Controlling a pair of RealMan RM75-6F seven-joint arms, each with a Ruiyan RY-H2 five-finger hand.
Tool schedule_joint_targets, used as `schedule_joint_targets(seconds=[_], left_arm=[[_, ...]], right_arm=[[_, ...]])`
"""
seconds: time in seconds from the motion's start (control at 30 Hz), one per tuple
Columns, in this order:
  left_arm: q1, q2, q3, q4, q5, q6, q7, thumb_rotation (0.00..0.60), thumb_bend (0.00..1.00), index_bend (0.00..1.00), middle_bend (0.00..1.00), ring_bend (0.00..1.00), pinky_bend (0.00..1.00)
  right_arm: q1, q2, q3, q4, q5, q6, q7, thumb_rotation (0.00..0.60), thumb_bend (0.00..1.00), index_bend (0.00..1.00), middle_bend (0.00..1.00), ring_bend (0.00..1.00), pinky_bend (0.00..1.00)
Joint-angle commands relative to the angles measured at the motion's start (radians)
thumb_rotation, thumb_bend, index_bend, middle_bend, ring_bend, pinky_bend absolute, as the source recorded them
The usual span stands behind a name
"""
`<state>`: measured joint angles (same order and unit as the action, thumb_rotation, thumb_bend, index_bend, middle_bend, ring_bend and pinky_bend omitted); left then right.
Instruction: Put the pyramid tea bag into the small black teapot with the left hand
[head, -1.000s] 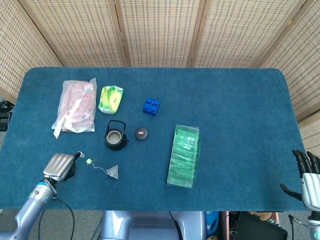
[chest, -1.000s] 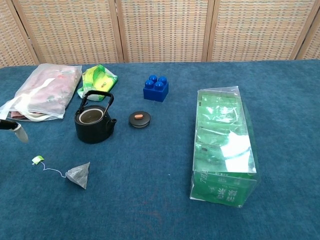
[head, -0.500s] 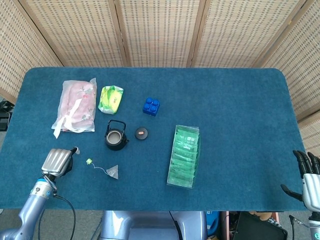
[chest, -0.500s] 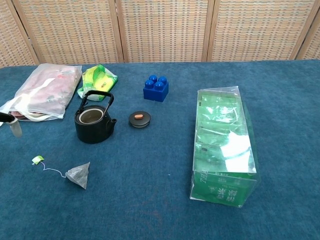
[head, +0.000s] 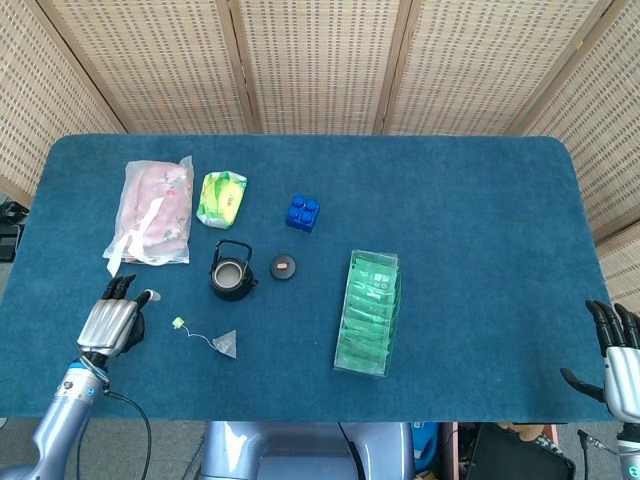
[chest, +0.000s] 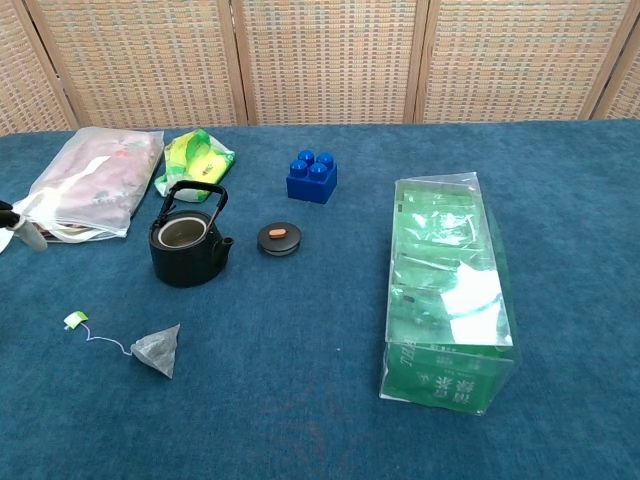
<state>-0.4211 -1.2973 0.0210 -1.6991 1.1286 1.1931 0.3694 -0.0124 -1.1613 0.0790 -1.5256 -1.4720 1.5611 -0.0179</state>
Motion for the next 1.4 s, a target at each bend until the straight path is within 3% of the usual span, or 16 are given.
schedule_joint_targets(seconds=[0.03, 0.17, 0.7, 1.1, 1.3, 1.4], left_arm=[[0.008, 0.003, -0.003, 0.003, 0.007, -0.004, -0.010, 0.600, 0.08, 0.25, 0.00, 0.00, 0.00], [0.017, 0.009, -0.013, -0.001, 0.007, 0.001, -0.021, 0.600, 0.08, 0.20, 0.00, 0.00, 0.00], [0.032, -0.012, -0.022, 0.032, 0.045, 0.025, 0.039, 0.600, 0.08, 0.18, 0.00, 0.00, 0.00], [0.022, -0.066, -0.049, 0.076, 0.018, -0.004, 0.051, 0.600, 0.09, 0.41, 0.00, 0.00, 0.00], [0.009, -0.111, -0.070, 0.125, -0.003, -0.029, 0.040, 0.600, 0.25, 0.46, 0.00, 0.00, 0.00], [0.001, -0.135, -0.075, 0.154, -0.011, -0.046, 0.041, 0.600, 0.27, 0.47, 0.00, 0.00, 0.00]], right_arm=[[-0.001, 0.000, 0.000, 0.000, 0.000, 0.002, 0.001, 0.569, 0.01, 0.12, 0.20, 0.09, 0.16], [-0.002, -0.001, 0.000, 0.000, -0.001, 0.002, 0.001, 0.567, 0.01, 0.12, 0.20, 0.09, 0.16], [-0.002, -0.002, 0.001, -0.001, -0.002, 0.004, 0.001, 0.570, 0.01, 0.12, 0.20, 0.09, 0.16], [-0.009, -0.006, 0.000, 0.009, 0.002, 0.008, 0.014, 0.565, 0.01, 0.12, 0.20, 0.09, 0.16], [-0.010, -0.008, -0.001, 0.012, 0.005, 0.005, 0.018, 0.569, 0.01, 0.12, 0.20, 0.09, 0.16], [-0.012, -0.008, 0.000, 0.013, 0.008, 0.005, 0.019, 0.568, 0.01, 0.12, 0.20, 0.09, 0.16]])
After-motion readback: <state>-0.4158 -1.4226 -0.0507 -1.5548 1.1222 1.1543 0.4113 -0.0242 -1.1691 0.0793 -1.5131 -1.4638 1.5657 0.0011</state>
